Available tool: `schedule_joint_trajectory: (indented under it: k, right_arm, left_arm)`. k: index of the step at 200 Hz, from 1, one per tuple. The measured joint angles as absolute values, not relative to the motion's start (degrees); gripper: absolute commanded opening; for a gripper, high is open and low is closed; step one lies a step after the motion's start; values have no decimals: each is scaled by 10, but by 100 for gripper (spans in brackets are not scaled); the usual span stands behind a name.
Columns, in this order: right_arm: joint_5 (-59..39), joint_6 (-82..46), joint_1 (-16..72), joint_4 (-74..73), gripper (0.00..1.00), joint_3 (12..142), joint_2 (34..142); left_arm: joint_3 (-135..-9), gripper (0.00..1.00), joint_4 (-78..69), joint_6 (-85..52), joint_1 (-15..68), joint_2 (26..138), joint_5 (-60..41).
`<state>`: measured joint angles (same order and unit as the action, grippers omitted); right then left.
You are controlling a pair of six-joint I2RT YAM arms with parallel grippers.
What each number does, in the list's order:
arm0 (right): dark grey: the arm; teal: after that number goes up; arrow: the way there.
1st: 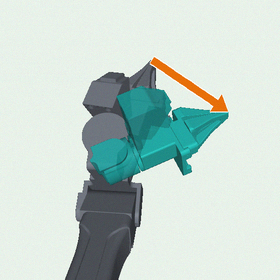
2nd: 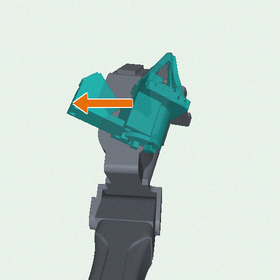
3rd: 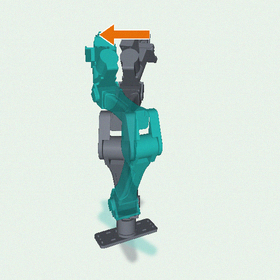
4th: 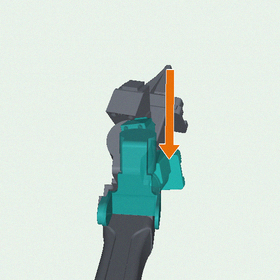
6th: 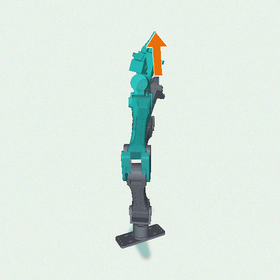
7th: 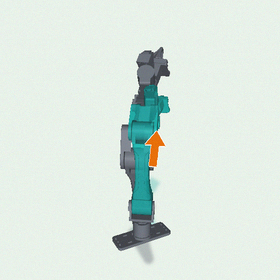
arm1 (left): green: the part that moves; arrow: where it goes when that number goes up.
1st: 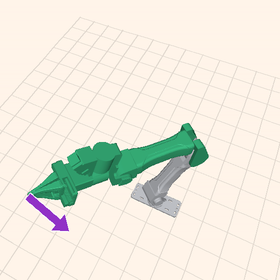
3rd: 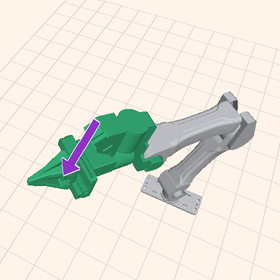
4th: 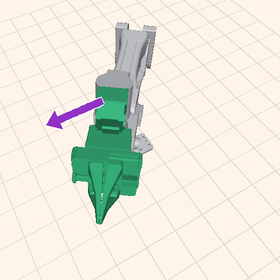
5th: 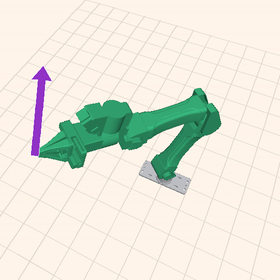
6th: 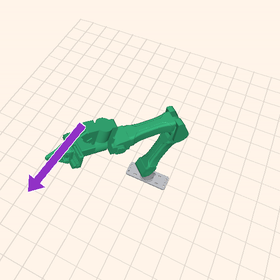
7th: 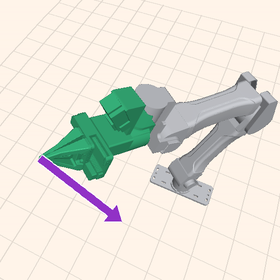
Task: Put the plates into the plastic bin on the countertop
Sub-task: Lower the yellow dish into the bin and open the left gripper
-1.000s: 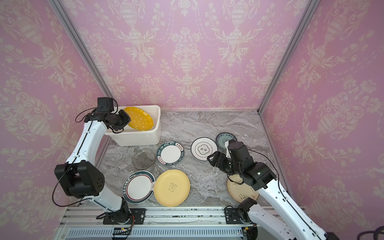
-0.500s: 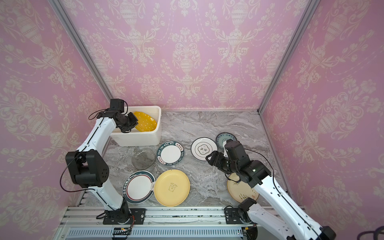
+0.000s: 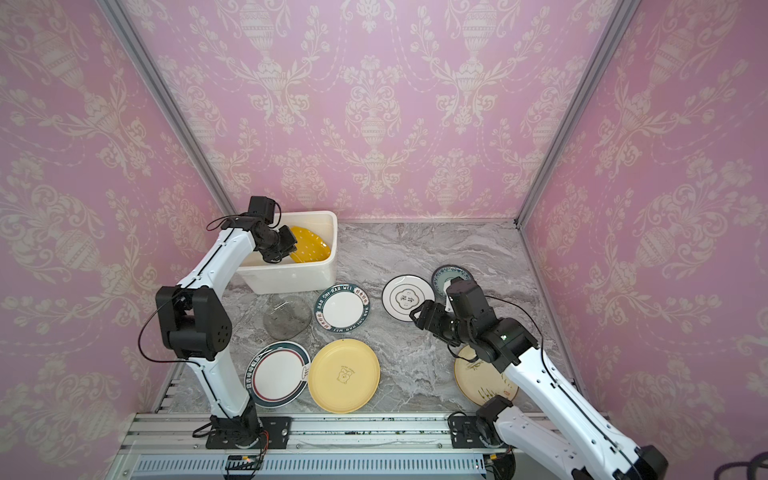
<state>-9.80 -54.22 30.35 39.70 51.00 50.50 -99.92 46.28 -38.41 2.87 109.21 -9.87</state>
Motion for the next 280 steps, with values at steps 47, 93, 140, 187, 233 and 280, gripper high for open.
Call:
schedule_joint_trajectory:
  k: [47, 93, 140, 187, 233, 280]
  right_arm:
    - [-94, -542, 303, 397, 78, 506, 498]
    - [-90, -542, 303, 398, 78, 500, 492]
    - [-90, -542, 303, 398, 78, 500, 493]
    - [-90, -542, 303, 397, 78, 500, 503]
    - [-90, -542, 303, 397, 78, 500, 508]
    - [-91, -542, 303, 397, 78, 500, 508]
  left_arm:
    - [-1011, 0, 465, -384, 51, 1118, -99]
    - [-1018, 0, 469, -383, 54, 1146, -100]
    - [-1023, 0, 467, -370, 55, 1154, -104]
    - [-1028, 11, 467, -353, 55, 1158, -104]
    - [-1028, 21, 464, -336, 55, 1159, -103]
    - [-1012, 28, 444, -324, 52, 1159, -100]
